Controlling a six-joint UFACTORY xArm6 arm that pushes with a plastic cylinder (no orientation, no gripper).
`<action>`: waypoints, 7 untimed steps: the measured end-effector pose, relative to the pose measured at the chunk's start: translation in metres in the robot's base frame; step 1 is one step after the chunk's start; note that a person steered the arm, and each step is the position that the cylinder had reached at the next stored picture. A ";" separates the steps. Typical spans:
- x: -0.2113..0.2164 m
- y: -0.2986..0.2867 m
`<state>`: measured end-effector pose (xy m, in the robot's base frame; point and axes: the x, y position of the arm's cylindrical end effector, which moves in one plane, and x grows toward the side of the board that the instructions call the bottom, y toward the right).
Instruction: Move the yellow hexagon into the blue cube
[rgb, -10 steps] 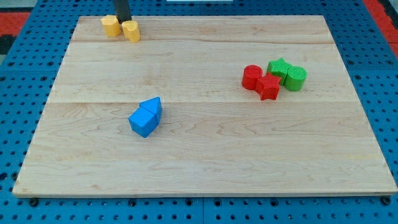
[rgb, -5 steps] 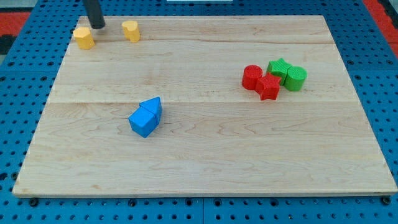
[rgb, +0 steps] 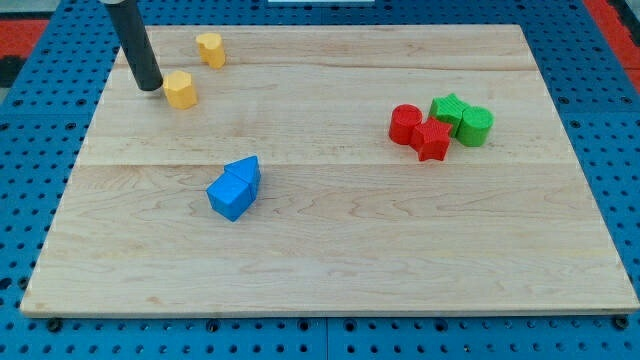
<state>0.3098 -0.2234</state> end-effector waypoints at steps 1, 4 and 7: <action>-0.001 0.009; 0.042 0.090; 0.027 0.064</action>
<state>0.3369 -0.1595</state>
